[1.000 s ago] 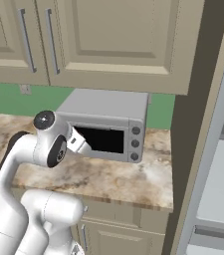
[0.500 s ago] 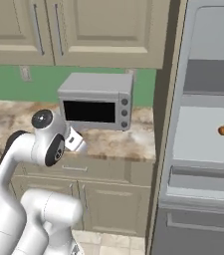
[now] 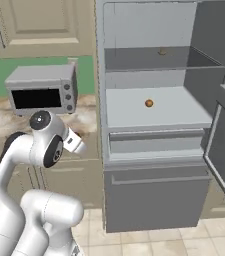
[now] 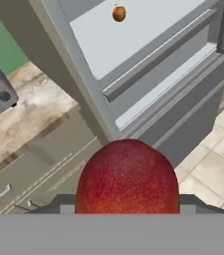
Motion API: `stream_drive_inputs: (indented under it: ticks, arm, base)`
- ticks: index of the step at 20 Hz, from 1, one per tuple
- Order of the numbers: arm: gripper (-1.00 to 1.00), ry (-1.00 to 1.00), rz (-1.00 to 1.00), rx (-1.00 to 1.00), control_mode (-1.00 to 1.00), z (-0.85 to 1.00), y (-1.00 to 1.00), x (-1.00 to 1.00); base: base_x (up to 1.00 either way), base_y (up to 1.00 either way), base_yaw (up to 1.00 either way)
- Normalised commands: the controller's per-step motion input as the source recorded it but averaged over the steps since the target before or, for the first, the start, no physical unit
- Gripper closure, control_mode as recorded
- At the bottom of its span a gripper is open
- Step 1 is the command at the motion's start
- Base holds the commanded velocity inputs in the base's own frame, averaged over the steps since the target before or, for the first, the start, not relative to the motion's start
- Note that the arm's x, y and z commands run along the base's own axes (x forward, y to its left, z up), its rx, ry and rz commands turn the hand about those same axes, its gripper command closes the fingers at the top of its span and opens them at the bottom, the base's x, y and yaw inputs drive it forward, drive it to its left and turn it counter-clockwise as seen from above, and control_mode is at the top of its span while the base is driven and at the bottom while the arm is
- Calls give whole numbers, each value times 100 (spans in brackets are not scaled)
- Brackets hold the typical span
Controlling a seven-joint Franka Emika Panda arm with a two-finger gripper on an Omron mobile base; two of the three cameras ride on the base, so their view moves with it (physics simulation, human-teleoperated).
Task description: Place the mango in the correct fridge rack based on whether it is a fruit or vegetable. Finally, close the fridge door.
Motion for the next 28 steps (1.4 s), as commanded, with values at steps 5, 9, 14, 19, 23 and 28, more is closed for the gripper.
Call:
stream_drive_inputs:
  ticks: [5,9,14,19,23,28]
  arm:
    - [100,0,0,0,100,0,0,0]
    - [100,0,0,0,100,0,0,0]
    - [100,0,0,0,100,0,0,0]
    - [100,0,0,0,100,0,0,0]
    - [100,0,0,0,100,0,0,0]
    - [100,0,0,0,100,0,0,0]
  base:
    - [-3,-70,-15]
    - [1,-63,8]
    - [10,-64,30]
    - [19,-61,33]
    - [27,-67,31]
    - [36,-50,25]
